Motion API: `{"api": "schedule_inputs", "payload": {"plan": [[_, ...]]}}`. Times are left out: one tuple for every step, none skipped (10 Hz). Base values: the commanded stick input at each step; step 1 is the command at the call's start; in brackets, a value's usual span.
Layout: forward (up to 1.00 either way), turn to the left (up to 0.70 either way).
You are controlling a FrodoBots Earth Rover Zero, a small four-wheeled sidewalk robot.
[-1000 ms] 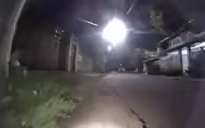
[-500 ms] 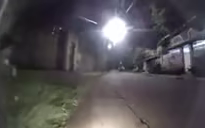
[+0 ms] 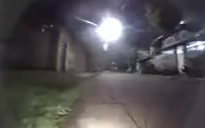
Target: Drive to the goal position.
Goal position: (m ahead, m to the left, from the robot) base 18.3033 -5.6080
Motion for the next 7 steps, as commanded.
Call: {"api": "schedule_inputs", "payload": {"plan": [[0.7, 0.0], [0.7, 0.0], [0.7, 0.0], [0.7, 0.0], [0.7, 0.0], [0.7, 0.0], [0.7, 0.0]]}}
